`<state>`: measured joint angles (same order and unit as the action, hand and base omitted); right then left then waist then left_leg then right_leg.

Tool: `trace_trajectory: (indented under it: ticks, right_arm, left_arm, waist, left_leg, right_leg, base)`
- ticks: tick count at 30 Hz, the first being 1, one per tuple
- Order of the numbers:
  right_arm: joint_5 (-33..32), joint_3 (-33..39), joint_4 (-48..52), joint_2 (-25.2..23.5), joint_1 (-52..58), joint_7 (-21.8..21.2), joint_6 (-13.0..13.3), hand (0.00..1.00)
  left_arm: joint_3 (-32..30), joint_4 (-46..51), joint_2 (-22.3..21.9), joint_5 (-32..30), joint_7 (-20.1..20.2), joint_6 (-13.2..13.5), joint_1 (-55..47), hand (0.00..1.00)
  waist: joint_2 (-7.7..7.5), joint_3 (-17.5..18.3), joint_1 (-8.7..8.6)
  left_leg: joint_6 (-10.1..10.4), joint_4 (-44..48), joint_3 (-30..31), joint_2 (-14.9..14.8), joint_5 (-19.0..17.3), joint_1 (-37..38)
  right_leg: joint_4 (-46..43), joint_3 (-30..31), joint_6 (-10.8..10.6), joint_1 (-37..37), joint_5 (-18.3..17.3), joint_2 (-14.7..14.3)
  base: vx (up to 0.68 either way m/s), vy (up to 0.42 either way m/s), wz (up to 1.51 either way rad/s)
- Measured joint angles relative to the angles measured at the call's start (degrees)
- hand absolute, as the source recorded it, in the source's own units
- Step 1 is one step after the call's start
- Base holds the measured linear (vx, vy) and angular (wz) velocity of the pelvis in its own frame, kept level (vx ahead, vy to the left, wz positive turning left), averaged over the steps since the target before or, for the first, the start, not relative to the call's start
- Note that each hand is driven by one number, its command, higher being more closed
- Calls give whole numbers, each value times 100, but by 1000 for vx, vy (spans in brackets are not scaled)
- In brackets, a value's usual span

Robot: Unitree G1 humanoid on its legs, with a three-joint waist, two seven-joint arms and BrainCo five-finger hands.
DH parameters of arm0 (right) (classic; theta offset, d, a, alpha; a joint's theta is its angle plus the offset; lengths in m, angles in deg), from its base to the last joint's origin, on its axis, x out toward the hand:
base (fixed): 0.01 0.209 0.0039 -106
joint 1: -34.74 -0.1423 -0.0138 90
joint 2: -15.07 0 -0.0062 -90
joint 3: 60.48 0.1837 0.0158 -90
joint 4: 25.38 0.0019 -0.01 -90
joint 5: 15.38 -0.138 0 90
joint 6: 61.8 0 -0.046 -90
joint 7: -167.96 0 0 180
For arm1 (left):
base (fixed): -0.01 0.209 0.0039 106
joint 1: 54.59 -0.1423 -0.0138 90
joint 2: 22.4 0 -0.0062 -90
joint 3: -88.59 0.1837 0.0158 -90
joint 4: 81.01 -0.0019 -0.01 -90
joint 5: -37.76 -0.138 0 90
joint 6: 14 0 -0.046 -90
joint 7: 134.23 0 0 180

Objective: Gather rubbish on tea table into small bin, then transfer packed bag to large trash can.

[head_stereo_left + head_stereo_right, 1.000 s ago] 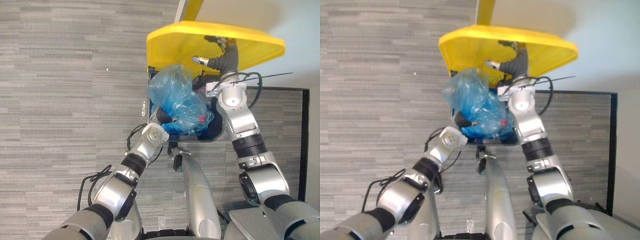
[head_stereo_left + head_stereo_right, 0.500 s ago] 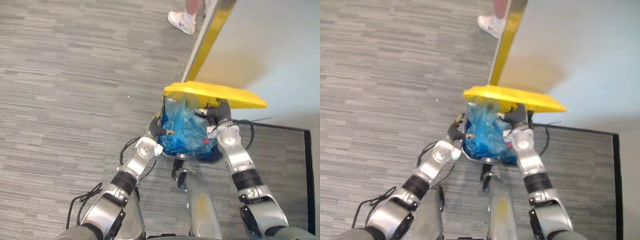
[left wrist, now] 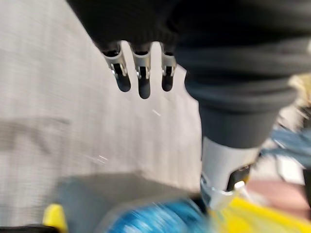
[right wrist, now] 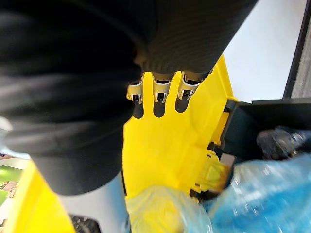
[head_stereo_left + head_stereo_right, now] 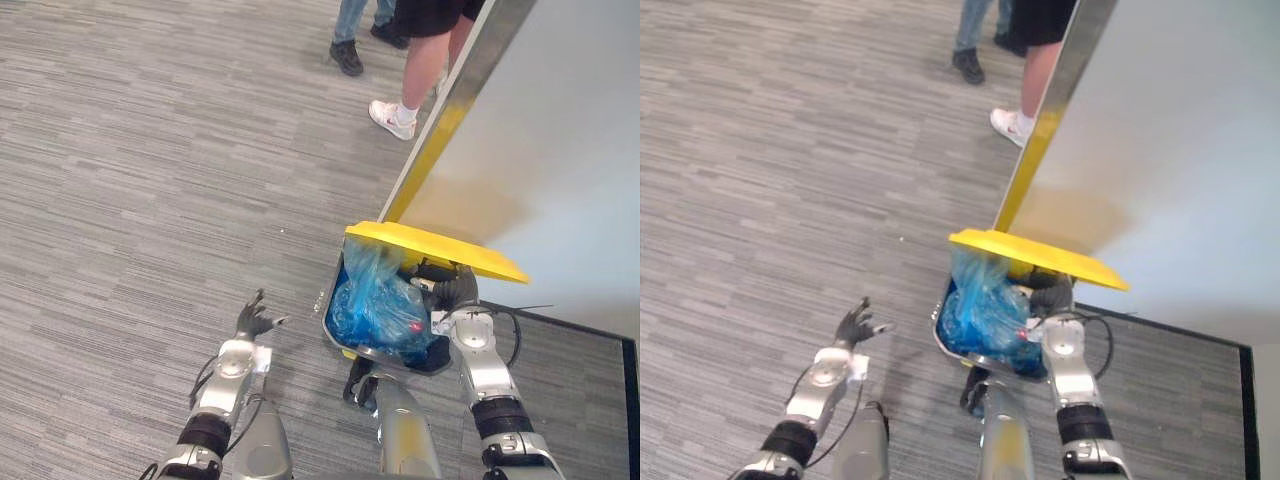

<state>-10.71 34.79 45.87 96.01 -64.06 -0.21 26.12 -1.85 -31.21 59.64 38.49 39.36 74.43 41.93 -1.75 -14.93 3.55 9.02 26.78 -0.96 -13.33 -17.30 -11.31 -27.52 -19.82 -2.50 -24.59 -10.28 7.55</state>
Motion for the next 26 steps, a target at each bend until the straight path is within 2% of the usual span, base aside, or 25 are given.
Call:
trace_trajectory:
  ticks: [4, 5, 6, 7, 8, 9, 11, 13, 15, 16, 18, 20, 26]
  right_arm:
    - [48, 36, -41, -451, 511, -97, 14, 0]
    - [100, 29, -175, -562, 762, -136, 51, 0]
    - [175, 30, -392, -656, 932, -182, 67, 0]
    - [207, 31, -597, -708, 997, -202, 69, 0]
    - [222, 37, -934, -801, 1025, -225, 94, 0]
    - [249, 147, -1318, -943, 1197, -226, 122, 0]
    - [519, 244, -2284, -1025, 1384, -243, 98, 0]
    - [657, 557, -2908, -1042, 1370, -246, 45, 0]
    - [674, 825, -3113, -993, 1347, -176, 24, 0]
    - [672, 870, -3238, -912, 1329, -171, 6, 0]
    - [656, 1099, -3306, -878, 1267, -155, -41, 0]
    - [654, 1268, -3492, -870, 1240, -155, -76, 0]
    - [586, 1504, -3713, -840, 1226, -131, -84, 0]
  left_arm:
    - [-324, -666, -234, -72, -86, -150, -214, 0]
    - [-436, -729, -337, -74, -121, -164, -312, 0]
    - [-570, -821, -415, -73, -138, -169, -350, 0]
    - [-686, -894, -473, -74, -161, -172, -351, 0]
    - [-904, -989, -633, -74, -236, -164, -432, 0]
    - [-980, -1047, -662, -71, -262, -171, -453, 0]
    - [-989, -1068, -681, -67, -358, -170, -625, 0]
    - [-1266, -1181, -769, -57, -363, -170, -565, 0]
    - [-1546, -1386, -940, -50, -403, -172, -566, 0]
    - [-1641, -1411, -1020, -51, -467, -171, -545, 0]
    - [-1657, -1533, -1147, -51, -474, -173, -560, 0]
    - [-1660, -1617, -1163, -44, -470, -172, -566, 0]
    - [-1883, -1628, -1160, -43, -473, -153, -677, 0]
  waist:
    - [-65, 58, -19]
    - [-128, 99, -52]
    - [-217, 164, -56]
    - [-225, 180, -56]
    - [-62, 202, -57]
    - [-205, 288, -147]
    - [-406, 477, -125]
    - [-460, 589, -74]
    - [-265, 776, -46]
    - [-262, 830, -47]
    - [-64, 830, -93]
    - [-44, 873, -145]
    - [23, 1048, -147]
  left_leg:
    - [13, -38, -238, 6, -9, 344]
    - [22, -31, -324, 16, -12, 411]
    - [25, -70, -385, 63, 4, 470]
    - [-53, -197, -440, 40, 86, 548]
    - [55, -477, -660, -194, 255, 662]
    - [31, -645, -729, -99, 354, 830]
    - [30, -728, -868, -29, 409, 977]
    - [54, -797, -1117, -20, 497, 961]
    - [-29, -1270, -1452, -97, 742, 1063]
    - [5, -1426, -1632, -25, 836, 1112]
    - [-14, -1709, -1720, 8, 1013, 1352]
    - [-6, -1898, -1668, 31, 1123, 1509]
    - [-96, -2358, -1536, 260, 1196, 1601]
  right_leg:
    - [84, 258, -136, 213, 98, -65]
    - [129, 312, -174, 270, 189, -55]
    - [308, 409, -303, 304, 413, -51]
    - [732, 476, -805, 453, 696, -156]
    - [-245, 529, -354, 327, 540, -189]
    - [-1295, 693, -90, 354, 175, -16]
    - [-1858, 991, -140, 892, -52, 183]
    - [-1385, 1080, -194, 1021, -160, 80]
    - [-380, 1157, -162, 1274, -180, -181]
    - [189, 1169, 79, 1421, -317, -201]
    - [455, 1242, 112, 1522, -141, -286]
    - [601, 1238, 31, 1679, -114, -316]
    - [1161, 1296, -131, 1849, 139, -301]
  base:
    - [-9, 44, -21]
    - [-33, 124, -28]
    - [-46, 127, -40]
    - [-62, 92, -65]
    - [-99, 90, -52]
    - [-66, 60, -46]
    - [-63, -2, -36]
    - [-152, -55, -64]
    - [-147, -67, -80]
    - [-119, -94, -71]
    - [-174, -53, -48]
    - [-116, -17, -1]
    - [-67, 39, 2]
